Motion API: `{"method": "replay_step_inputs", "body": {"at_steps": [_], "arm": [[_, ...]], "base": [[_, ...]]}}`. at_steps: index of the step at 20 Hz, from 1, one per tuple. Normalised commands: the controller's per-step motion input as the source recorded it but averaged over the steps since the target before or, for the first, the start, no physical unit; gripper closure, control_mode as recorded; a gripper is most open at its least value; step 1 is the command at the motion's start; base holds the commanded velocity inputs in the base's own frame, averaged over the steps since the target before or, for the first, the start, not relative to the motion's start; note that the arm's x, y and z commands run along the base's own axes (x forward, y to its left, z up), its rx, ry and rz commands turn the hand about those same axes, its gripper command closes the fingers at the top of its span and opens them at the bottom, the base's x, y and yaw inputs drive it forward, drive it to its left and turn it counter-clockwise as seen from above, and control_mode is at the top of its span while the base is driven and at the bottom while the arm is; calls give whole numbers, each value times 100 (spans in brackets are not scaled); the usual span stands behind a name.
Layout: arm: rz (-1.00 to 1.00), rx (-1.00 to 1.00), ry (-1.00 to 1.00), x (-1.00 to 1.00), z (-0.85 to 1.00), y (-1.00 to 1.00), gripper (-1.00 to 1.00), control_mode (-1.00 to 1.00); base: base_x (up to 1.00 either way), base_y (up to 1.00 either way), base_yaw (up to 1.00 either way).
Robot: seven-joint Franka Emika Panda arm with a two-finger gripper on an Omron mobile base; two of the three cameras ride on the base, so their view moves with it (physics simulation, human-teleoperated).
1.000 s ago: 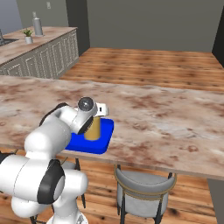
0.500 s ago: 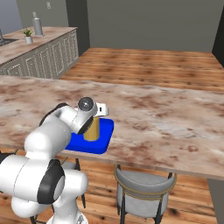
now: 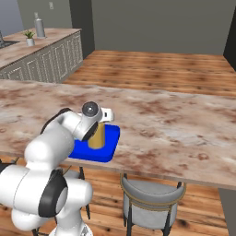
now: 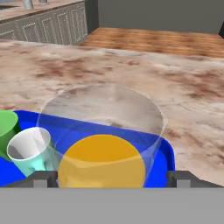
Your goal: There is a tray on the dining counter. Grab the cup, mug, and pitcher and place them on the tray. The pitcher may be placed next to the tray if it cannot fit the tray.
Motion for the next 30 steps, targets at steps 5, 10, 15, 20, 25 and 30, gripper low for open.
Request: {"method": "replay_step_inputs", "body": {"at_steps": [5,10,15,20,25,30], "arm": [[0,0,0,-11,16,0,-100,-100],[0,0,0,-11,18,0,-100,-100],[0,0,0,-18,25,0,-100,-100],[0,0,0,-36,27,0,-100,-100],[0,0,0,-58,24,-1,-100,-100],[-3,-1,0,-80,24,-4,-100,-100]], "base": [[0,0,0],[0,0,0],[0,0,0],[0,0,0],[0,0,0],[0,0,0]]}}
